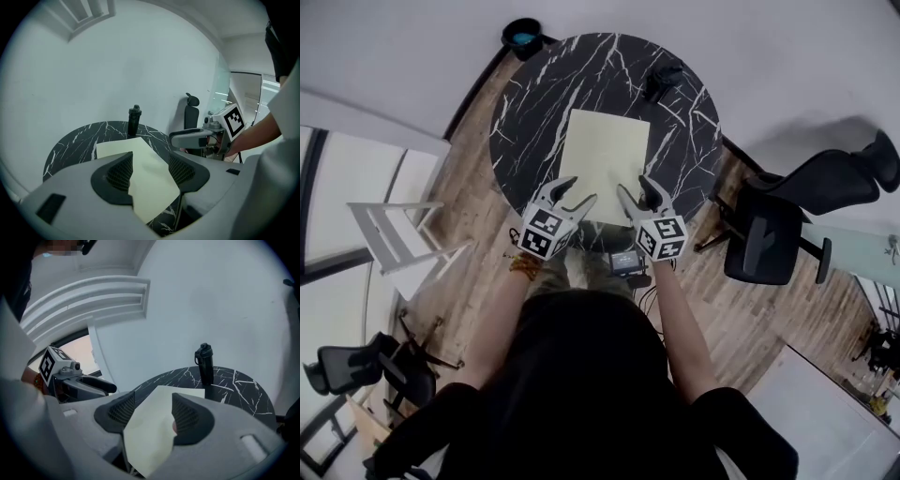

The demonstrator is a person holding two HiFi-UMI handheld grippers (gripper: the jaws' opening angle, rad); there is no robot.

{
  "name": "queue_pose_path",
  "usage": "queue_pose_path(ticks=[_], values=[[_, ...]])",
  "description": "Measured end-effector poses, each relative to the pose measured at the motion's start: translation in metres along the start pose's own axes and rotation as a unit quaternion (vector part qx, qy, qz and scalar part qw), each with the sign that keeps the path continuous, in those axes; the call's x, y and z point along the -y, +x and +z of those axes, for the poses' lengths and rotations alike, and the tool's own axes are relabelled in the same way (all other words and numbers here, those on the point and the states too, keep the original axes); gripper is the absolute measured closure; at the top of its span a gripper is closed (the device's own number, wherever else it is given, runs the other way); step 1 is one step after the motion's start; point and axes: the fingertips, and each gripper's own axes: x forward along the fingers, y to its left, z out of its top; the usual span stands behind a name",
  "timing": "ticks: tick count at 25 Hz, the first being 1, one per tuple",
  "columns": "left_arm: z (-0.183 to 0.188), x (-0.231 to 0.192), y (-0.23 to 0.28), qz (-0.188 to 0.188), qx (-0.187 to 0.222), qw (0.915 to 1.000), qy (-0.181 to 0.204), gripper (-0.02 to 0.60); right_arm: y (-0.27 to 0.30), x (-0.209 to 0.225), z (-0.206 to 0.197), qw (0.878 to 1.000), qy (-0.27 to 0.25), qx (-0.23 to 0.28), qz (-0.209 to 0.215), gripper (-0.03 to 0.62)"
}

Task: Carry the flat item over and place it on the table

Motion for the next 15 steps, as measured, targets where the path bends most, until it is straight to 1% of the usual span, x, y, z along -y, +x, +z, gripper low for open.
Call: queue_pose_path(ticks=[5, 8, 9, 12, 13, 15], values=[[0.026, 0.005, -0.006, -0.023, 0.02, 0.9993, 0.021, 0.337, -0.006, -0.012, 0.022, 0.999, -0.002, 0.026, -0.019, 0.352], [0.039, 0.007, -0.018, -0.031, 0.035, 0.9983, 0.036, 0.338, -0.01, -0.028, 0.032, 0.999, -0.009, 0.037, -0.028, 0.353], [0.043, 0.01, -0.024, -0.031, 0.039, 0.9976, 0.047, 0.339, -0.011, -0.035, 0.034, 0.999, -0.015, 0.04, -0.03, 0.353], [0.06, 0.024, -0.041, -0.038, 0.059, 0.9923, 0.102, 0.338, -0.016, -0.053, 0.044, 0.997, -0.033, 0.052, -0.039, 0.353], [0.066, 0.028, -0.047, -0.041, 0.069, 0.9904, 0.113, 0.339, -0.018, -0.059, 0.047, 0.997, -0.037, 0.057, -0.044, 0.353], [0.075, 0.03, -0.058, -0.044, 0.091, 0.9883, 0.114, 0.339, -0.021, -0.071, 0.055, 0.995, -0.046, 0.068, -0.053, 0.353]])
